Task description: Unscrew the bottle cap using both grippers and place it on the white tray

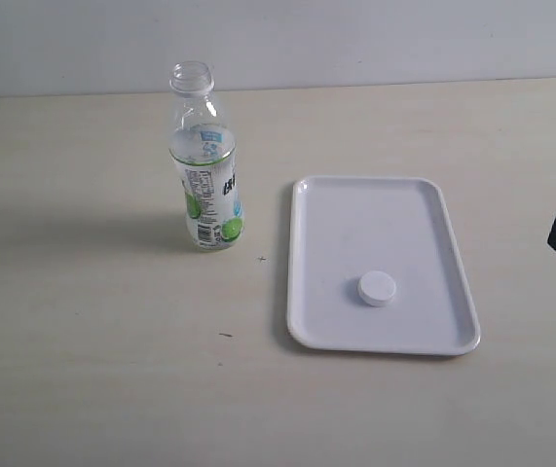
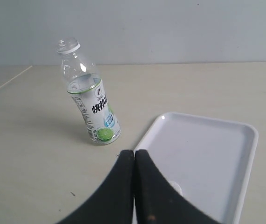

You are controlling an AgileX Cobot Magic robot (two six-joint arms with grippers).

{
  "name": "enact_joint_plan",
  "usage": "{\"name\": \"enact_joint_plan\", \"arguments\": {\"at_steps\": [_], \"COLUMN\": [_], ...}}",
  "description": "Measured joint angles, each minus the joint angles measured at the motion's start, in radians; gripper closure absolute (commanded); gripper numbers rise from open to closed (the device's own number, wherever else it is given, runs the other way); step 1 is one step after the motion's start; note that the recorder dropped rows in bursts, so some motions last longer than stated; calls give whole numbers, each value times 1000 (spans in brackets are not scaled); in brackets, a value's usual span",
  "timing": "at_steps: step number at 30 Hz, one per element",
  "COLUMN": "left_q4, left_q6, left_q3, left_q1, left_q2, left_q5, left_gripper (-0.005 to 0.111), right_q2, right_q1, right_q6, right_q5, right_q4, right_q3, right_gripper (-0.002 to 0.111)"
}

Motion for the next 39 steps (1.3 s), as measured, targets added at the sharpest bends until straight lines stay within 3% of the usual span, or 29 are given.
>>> {"name": "enact_joint_plan", "arguments": {"at_steps": [18,24,30,32,39], "left_q4": [-2,-2,-2,-2,-2], "left_q6": [7,7,7,7,7], "left_q3": [0,0,0,0,0], "left_q1": [0,0,0,0,0], "left_q2": [0,0,0,0,0], "left_q5": [5,5,6,6,6], "left_gripper": [107,107,107,107,107], "right_q2": [0,-5,-178,-244,-282], "right_q1": [0,-10,-386,-460,-488], "right_q6": [0,-118,-243,-276,-327], "right_q5": [-2,-4,7,11,11], "right_q4": [-3,-46,-50,-52,-52], "right_q3": [0,0,83,115,139], "right_gripper": [108,108,108,108,108]}}
